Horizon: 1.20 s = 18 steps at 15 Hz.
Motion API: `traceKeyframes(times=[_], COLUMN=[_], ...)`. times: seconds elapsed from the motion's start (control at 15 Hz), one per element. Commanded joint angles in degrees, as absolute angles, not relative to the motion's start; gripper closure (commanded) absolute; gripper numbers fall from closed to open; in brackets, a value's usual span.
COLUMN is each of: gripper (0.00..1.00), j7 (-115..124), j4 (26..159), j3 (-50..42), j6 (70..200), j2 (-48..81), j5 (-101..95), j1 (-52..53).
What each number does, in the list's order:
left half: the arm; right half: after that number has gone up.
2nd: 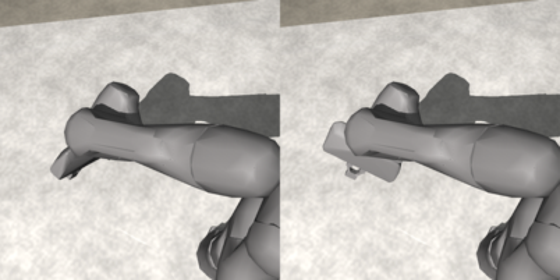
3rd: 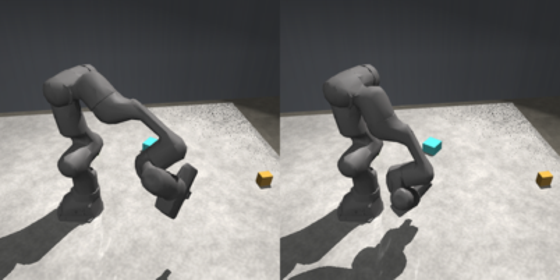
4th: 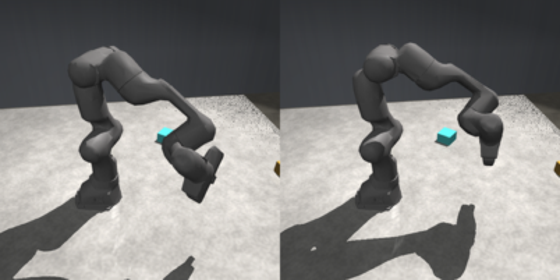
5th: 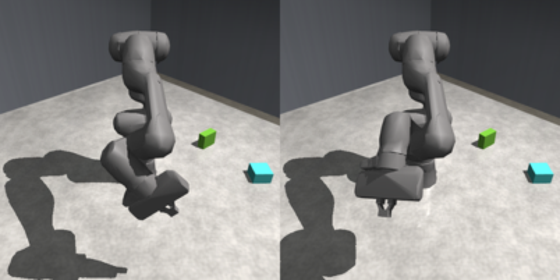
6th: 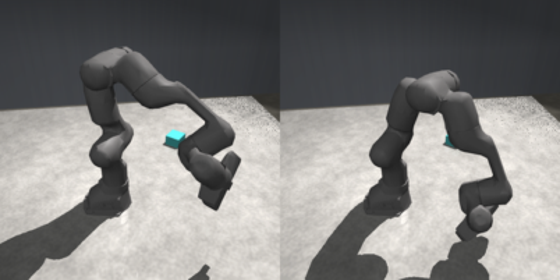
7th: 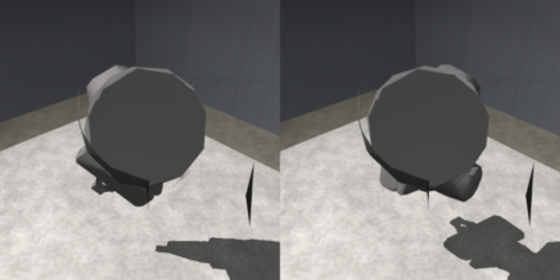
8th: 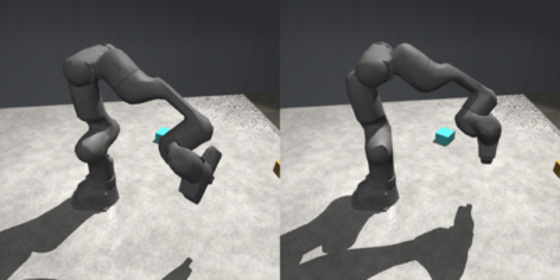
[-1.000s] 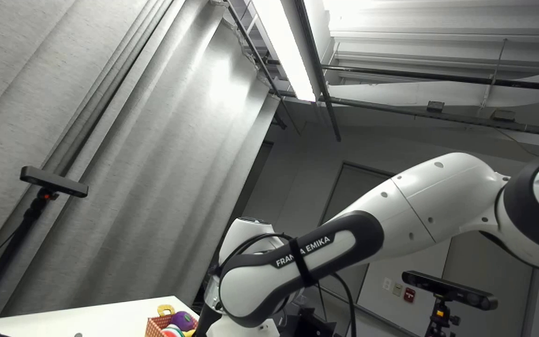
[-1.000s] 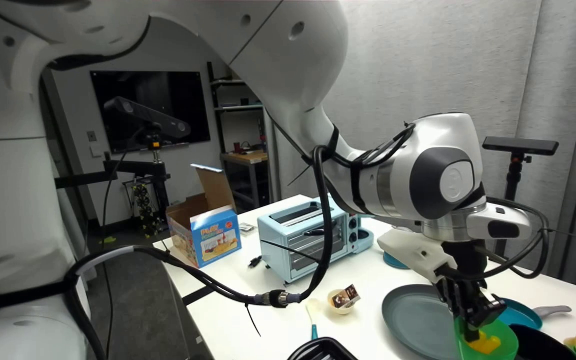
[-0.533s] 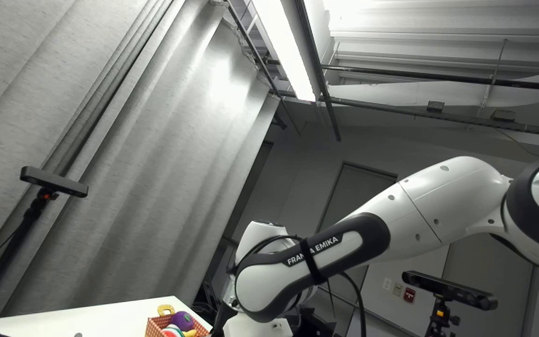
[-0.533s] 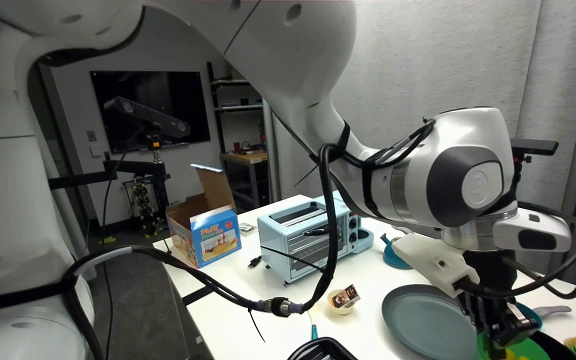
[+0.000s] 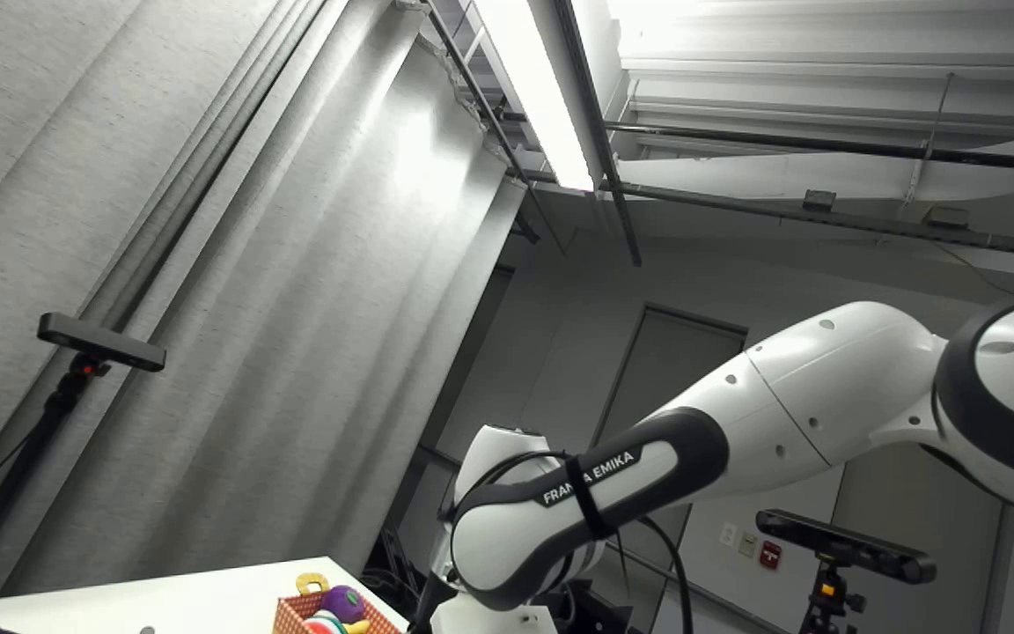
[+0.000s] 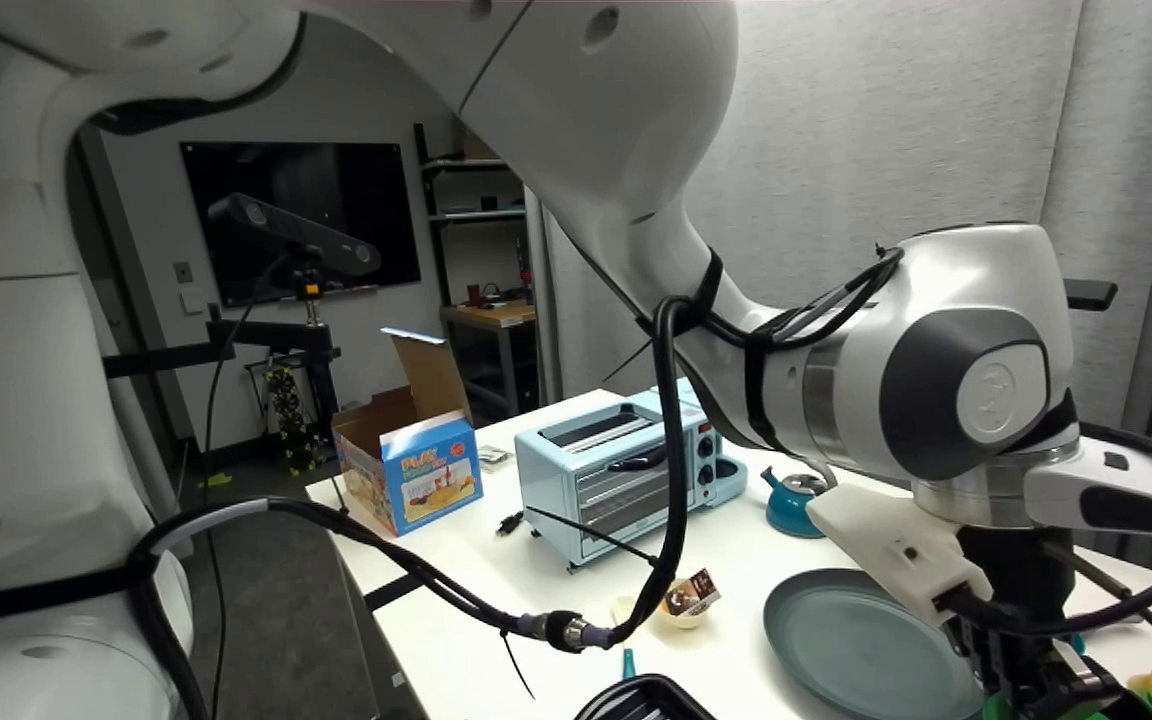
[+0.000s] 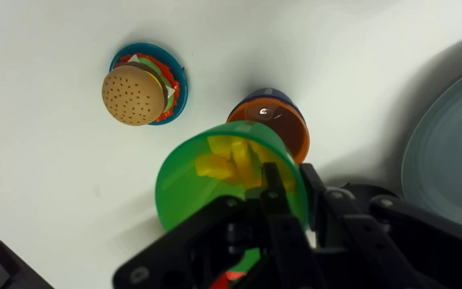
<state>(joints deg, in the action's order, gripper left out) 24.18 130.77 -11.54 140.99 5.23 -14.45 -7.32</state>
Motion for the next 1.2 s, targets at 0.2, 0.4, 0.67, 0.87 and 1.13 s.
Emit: traceKeyframes(times=[0.2,0.4,0.67,0.87,1.13], gripper=[0.96,0.96,0.96,0.96,0.96], j7=[23.47,23.18,22.77,22.41,21.87], j4=[130.62,130.37,130.47,130.54,130.48], j3=[-11.53,-11.59,-11.56,-11.49,-11.50], j6=[144.42,145.84,147.20,148.30,149.53], j2=[7.03,7.90,8.82,9.66,10.85], j5=[-12.99,-12.51,-11.63,-10.61,-9.11], j1=[-7.68,-7.65,-7.57,-7.48,-7.43])
